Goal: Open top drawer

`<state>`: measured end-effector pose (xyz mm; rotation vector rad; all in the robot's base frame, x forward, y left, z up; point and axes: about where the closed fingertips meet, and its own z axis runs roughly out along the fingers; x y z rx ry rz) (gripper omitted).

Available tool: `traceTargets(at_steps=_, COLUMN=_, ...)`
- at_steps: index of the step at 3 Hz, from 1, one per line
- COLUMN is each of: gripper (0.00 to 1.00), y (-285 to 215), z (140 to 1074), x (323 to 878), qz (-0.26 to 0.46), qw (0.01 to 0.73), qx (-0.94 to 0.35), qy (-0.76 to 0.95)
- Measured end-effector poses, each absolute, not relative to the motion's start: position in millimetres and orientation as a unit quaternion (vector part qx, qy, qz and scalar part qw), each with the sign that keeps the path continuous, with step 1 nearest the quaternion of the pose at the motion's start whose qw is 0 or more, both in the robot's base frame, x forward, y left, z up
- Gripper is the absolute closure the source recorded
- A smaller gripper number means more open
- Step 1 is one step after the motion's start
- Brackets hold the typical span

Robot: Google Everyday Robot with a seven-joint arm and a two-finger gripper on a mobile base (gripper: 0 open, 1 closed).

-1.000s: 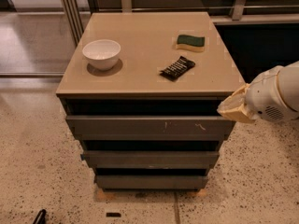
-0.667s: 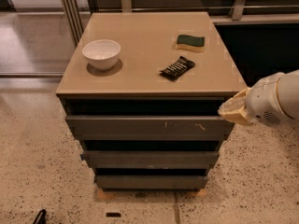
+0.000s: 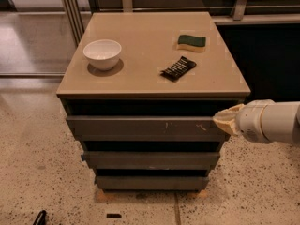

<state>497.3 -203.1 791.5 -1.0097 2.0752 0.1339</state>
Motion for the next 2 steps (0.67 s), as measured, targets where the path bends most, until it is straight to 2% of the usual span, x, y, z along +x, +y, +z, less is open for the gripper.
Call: traceTargets(at_steps=2, gripper=1.0, y=-226, z=753, x=582, qz=0.04, qw=0.452, qx=-0.325, qy=0.829)
